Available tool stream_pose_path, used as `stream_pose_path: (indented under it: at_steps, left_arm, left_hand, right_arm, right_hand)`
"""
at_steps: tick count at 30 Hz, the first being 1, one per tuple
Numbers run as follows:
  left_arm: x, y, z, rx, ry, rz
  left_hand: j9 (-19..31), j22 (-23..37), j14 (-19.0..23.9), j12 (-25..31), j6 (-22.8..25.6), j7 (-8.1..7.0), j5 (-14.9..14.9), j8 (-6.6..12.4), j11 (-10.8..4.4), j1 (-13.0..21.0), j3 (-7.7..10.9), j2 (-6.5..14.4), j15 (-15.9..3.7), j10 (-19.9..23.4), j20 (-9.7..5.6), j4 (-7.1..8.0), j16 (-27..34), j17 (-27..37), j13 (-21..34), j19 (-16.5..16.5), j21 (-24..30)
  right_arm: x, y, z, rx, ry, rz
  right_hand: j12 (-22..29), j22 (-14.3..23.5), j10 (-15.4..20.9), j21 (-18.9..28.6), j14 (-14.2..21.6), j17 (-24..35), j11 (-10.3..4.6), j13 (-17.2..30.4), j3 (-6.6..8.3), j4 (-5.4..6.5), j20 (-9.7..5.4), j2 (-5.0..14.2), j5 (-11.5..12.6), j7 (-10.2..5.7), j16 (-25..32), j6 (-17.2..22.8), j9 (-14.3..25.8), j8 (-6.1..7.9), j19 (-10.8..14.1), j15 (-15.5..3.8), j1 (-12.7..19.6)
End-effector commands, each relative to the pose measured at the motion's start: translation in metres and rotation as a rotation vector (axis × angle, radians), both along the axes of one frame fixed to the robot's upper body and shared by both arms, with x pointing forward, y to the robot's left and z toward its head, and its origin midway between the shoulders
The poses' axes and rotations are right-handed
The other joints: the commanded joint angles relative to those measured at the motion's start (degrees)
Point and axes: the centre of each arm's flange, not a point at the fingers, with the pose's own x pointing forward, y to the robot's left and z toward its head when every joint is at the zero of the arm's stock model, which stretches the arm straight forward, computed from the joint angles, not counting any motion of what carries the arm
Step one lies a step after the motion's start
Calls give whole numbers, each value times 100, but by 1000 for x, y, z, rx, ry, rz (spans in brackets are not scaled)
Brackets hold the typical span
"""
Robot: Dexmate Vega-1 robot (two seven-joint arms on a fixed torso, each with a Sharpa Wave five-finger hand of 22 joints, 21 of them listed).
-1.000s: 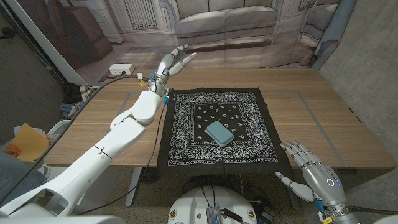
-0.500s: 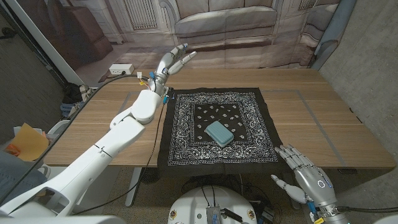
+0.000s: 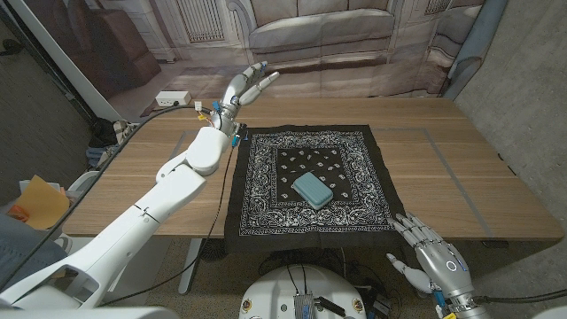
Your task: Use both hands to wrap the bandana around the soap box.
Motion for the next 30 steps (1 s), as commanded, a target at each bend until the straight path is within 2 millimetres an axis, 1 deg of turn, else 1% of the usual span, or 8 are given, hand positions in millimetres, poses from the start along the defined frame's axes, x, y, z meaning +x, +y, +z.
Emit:
stream_pose_path:
  at_steps: [1, 9, 16, 17, 22, 24, 29, 30]
  left_arm:
    - [0, 0, 1, 9, 2, -1]
    - [-2, -1, -1, 8, 1, -1]
    - [-5, 1, -5, -3, -2, -1]
    - [-5, 2, -6, -4, -2, 1]
    - [-7, 6, -9, -11, 0, 10]
    - [-8, 7, -10, -16, 0, 12]
    - [-7, 9, -12, -21, 7, 14]
    - [-7, 10, -13, -23, 7, 14]
  left_hand:
    - [18, 22, 52, 38, 91, -21, 16, 48, -21, -12, -8, 4, -30, 33, -27, 67, 25, 17, 2, 57, 12]
    - [18, 23, 58, 44, 117, -24, 12, 53, -35, -41, -17, 19, -46, 53, -31, 86, 26, 17, 2, 63, 14]
    - [17, 22, 60, 43, 129, -35, 10, 54, -38, -55, -25, 25, -55, 56, -36, 95, 24, 15, 1, 65, 14]
    - [17, 22, 60, 42, 131, -35, 10, 54, -36, -56, -26, 25, -52, 55, -39, 96, 24, 15, 1, 66, 14]
    - [16, 21, 72, 41, 136, -39, 10, 53, -33, -65, -33, 26, -61, 58, -37, 100, 26, 14, 1, 63, 12]
    - [15, 21, 72, 42, 134, -39, 10, 51, -60, -68, -35, 27, -56, 62, -33, 102, 25, 13, 1, 66, 13]
    - [15, 21, 72, 41, 136, -50, 9, 49, -59, -72, -39, 30, -61, 62, -30, 105, 24, 13, 0, 64, 11]
    - [15, 21, 71, 41, 137, -50, 9, 49, -101, -74, -41, 32, -61, 65, -32, 106, 22, 12, 0, 63, 11]
  right_arm:
    - [10, -6, -18, 14, 34, -31]
    - [17, -7, -25, 32, 15, -41]
    - [22, -9, -21, 43, -30, -50]
    - [23, -9, -21, 45, -32, -49]
    - [27, -10, -18, 73, -57, -55]
    - [27, -10, -16, 82, -68, -56]
    - [28, -11, -9, 95, -86, -47]
    - [28, -12, -8, 106, -88, -47]
  right_hand:
    - [41, 22, 53, 40, 75, 11, -47, 10, 37, 10, -544, -9, 36, -21, 33, 155, 5, 80, 43, -350, 105]
    - [69, 27, 131, 64, 133, 18, -72, 7, 68, 44, -564, 46, 41, -97, 46, 386, 3, 147, 97, -360, 213]
    - [187, 38, 479, 124, 368, 23, -169, 1, 61, 114, -581, 99, 6, -179, 94, 792, 1, 245, 260, -426, 304]
    - [241, 42, 651, 143, 451, 23, -232, -1, 48, 148, -578, 138, -21, -178, 101, 987, 3, 291, 320, -441, 314]
    - [357, 53, 1063, 191, 690, 27, -336, -10, -21, 244, -566, 251, -118, -187, 129, 1430, 6, 382, 484, -493, 273]
    - [382, 57, 1182, 210, 795, 26, -457, -13, -51, 272, -549, 277, -156, -191, 135, 1630, 8, 426, 552, -487, 247]
    - [474, 70, 1645, 253, 1125, 24, -515, -21, -170, 359, -544, 406, -338, -201, 132, 2468, 19, 613, 749, -562, 159]
    - [497, 72, 1764, 261, 1239, 25, -527, -21, -190, 374, -549, 454, -388, -205, 139, 2703, 21, 665, 793, -559, 149]
